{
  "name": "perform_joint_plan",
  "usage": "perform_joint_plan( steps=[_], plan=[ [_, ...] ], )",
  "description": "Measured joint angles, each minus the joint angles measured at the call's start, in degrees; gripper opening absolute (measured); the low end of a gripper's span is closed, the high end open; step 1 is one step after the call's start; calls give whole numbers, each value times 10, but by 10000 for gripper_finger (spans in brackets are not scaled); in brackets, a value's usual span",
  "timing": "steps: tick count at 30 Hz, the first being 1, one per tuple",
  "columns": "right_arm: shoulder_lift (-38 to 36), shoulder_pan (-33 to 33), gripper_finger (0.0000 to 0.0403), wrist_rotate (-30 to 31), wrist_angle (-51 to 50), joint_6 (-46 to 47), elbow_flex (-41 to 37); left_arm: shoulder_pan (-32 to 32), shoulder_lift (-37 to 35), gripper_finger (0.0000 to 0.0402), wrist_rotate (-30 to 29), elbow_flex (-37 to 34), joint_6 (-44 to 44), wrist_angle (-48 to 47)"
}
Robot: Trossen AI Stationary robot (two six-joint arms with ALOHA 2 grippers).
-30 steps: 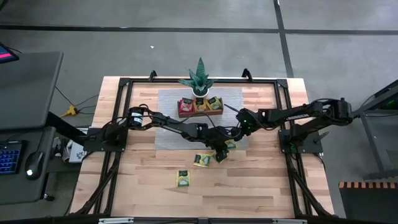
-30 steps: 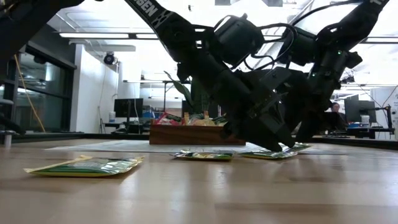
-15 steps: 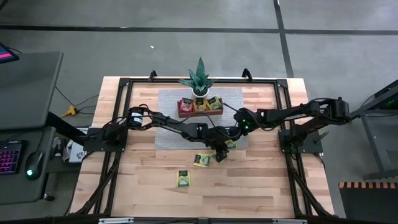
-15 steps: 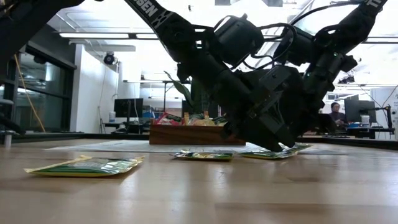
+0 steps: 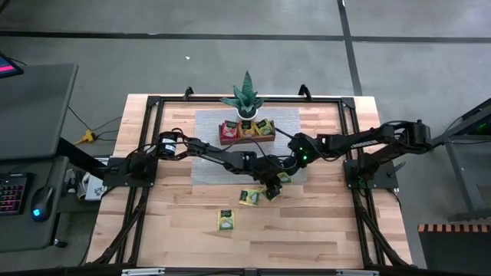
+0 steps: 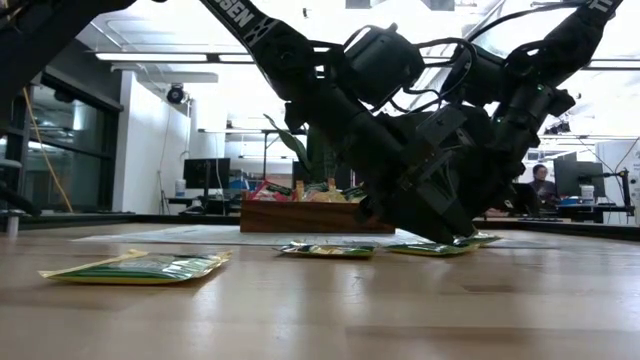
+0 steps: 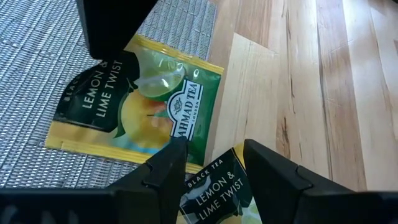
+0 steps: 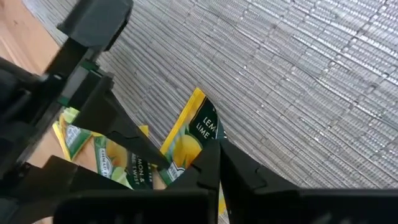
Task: Pick & Place Tea
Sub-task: Put the yellow tea bag into the right section of the wooden organizer
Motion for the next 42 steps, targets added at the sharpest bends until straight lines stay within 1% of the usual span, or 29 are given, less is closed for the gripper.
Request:
perform_joint_plan(
  steps=[3,6,11,16,18,20,23,26,35,42],
  plan=[
    [0,0,5,4,-4,-9,0,0,0,163,0,0,0,0],
    [0,0,22,11,-6,-23,0,0,0,163,0,0,0,0],
    [0,0,72,14,-7,-55,0,0,0,163,0,0,0,0],
    [0,4,130,-2,-7,-69,0,0,0,163,0,0,0,0],
    [0,8,145,-2,-8,-70,0,0,0,163,1,0,0,0],
    [0,11,152,0,-8,-70,0,0,0,163,1,0,0,0],
    [0,12,144,4,-11,-71,0,0,0,163,1,0,0,0],
    [0,12,119,14,-27,-74,0,0,0,163,1,0,0,0],
    [0,11,9,29,-48,-95,0,0,0,163,1,0,0,0],
    [0,11,3,35,-37,-92,0,0,0,163,1,0,0,0]
  ],
)
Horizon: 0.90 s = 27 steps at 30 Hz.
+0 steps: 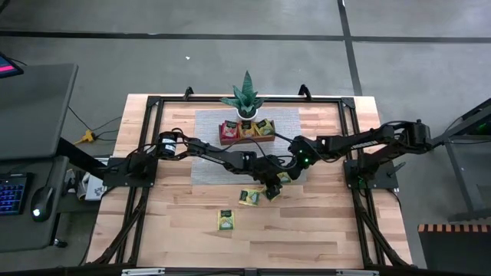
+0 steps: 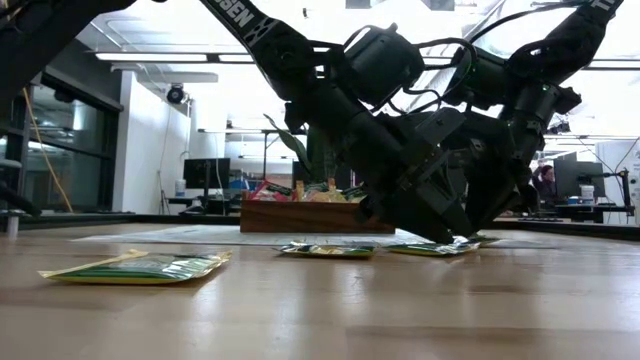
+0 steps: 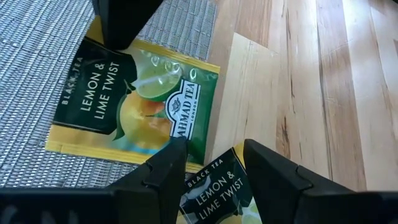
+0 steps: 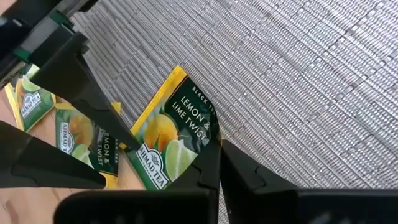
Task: Pick & Place Tea
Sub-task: Put the yellow tea bag into the right section of the wooden organizer
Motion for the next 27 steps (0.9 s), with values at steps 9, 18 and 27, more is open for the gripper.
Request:
perform_joint_plan(
  steps=[9,18,27],
  plan=[
    [0,0,1,-5,14,11,0,5,-10,163,43,-3,8,-2],
    [-5,0,0,-5,19,11,0,11,-11,163,58,-2,0,-17],
    [-67,0,0,8,13,9,0,11,-30,163,45,-1,9,-35]
  ],
)
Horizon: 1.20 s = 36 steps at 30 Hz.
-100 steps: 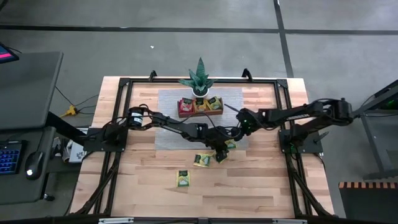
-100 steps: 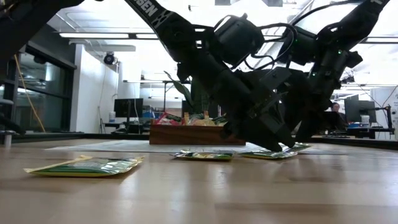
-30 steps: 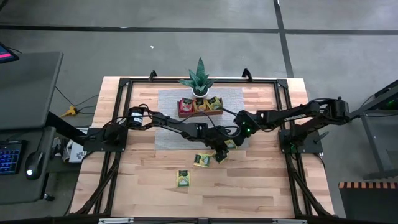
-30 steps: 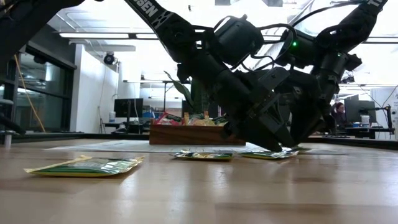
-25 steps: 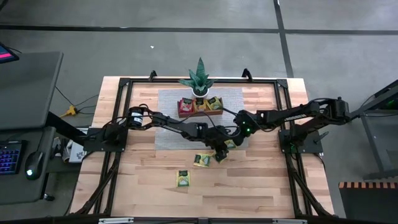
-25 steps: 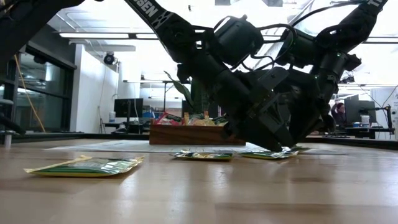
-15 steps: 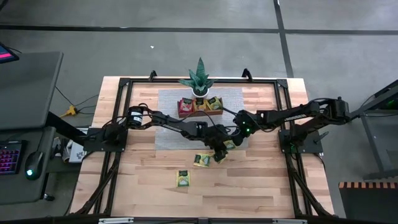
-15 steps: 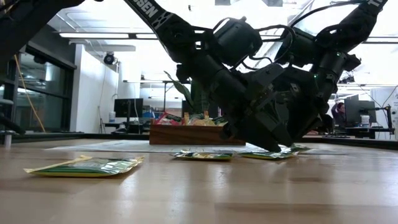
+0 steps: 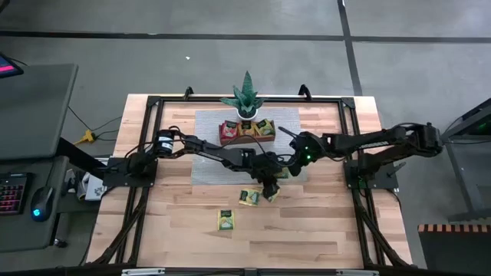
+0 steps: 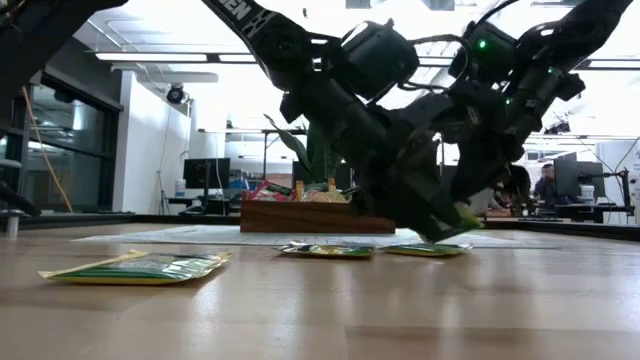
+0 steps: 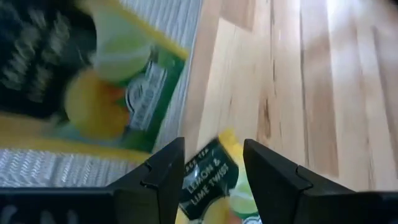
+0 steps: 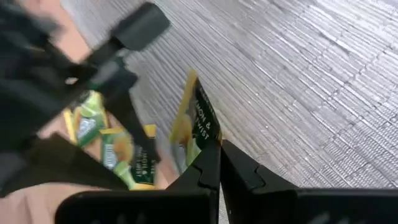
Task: Pick & Place Tea
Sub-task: Put the yellow tea bag into the right section of the wooden organizer
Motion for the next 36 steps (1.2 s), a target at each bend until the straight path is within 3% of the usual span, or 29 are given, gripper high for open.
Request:
perform_joint_plan(
  steps=[10,13,16,18,21,23,26,29,31,34,36],
  plan=[
    [-90,0,0,27,-34,-16,0,4,-53,163,-22,2,33,-14],
    [-120,0,0,42,-42,-31,0,6,-85,163,-46,-2,52,-70],
    [-150,0,0,62,-55,-37,0,16,-104,163,-54,4,63,-67],
    [-168,0,0,73,-63,-40,0,26,-131,163,-56,-3,72,-124],
    [-189,-1,0,92,-69,-55,0,47,-151,163,-60,4,88,-98],
    [-200,-2,0,106,-71,-57,0,65,-183,163,-51,-3,98,-145],
    [-212,-9,0,111,-71,-71,0,91,-204,163,-42,5,115,-106],
    [-215,-21,0,112,-65,-88,3,118,-246,163,-19,-3,127,-149],
    [-215,-30,0,111,-65,-103,12,131,-254,163,-11,4,131,-112],
    [-215,-44,0,112,-64,-133,34,149,-292,163,19,-3,137,-154],
    [-215,-55,0,111,-64,-157,55,151,-305,163,22,2,149,-126]
  ],
)
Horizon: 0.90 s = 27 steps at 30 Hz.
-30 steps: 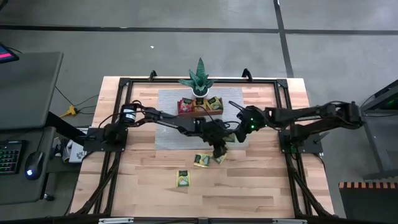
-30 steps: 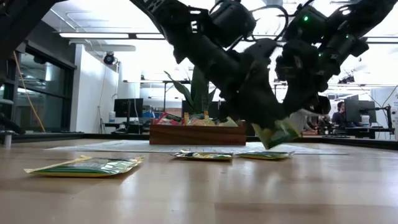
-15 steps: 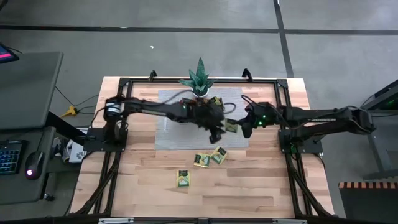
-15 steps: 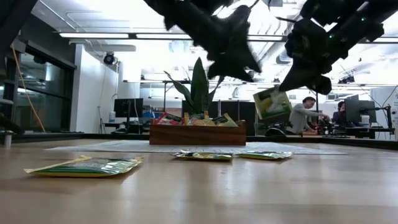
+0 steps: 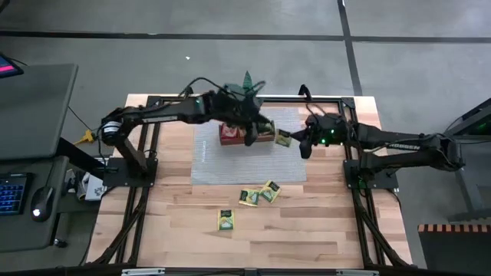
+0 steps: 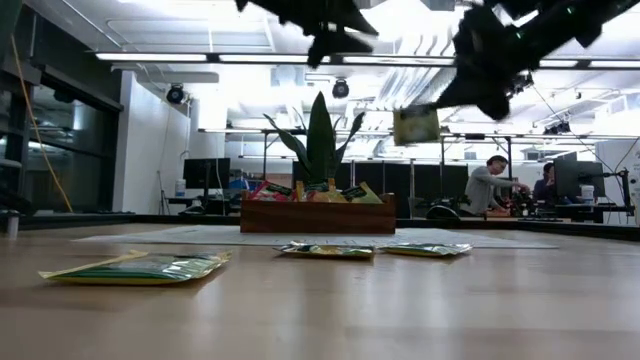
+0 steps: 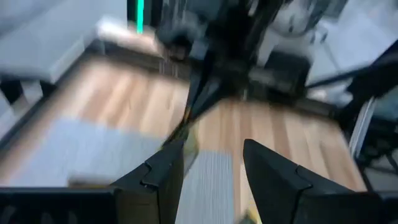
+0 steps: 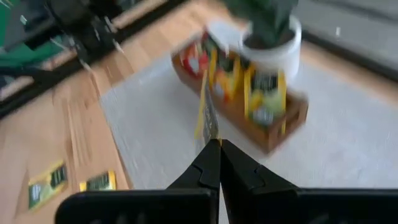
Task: Pick & Place Tea
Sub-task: Put the yellow tea bag into the right section of the wooden organizer
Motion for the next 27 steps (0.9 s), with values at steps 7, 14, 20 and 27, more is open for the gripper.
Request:
perform_joint_plan(
  steps=[7,14,20,27],
  plan=[
    [0,-48,0,-40,-1,-85,69,0,-79,163,-5,-1,36,-23],
    [17,-82,0,-84,0,-146,115,16,-193,163,-22,-85,39,-26],
    [80,-92,0,-145,-1,-205,148,22,-317,163,-74,-239,-14,58],
    [170,-93,0,-155,9,-304,164,22,-461,163,-96,-457,-138,265]
  ],
)
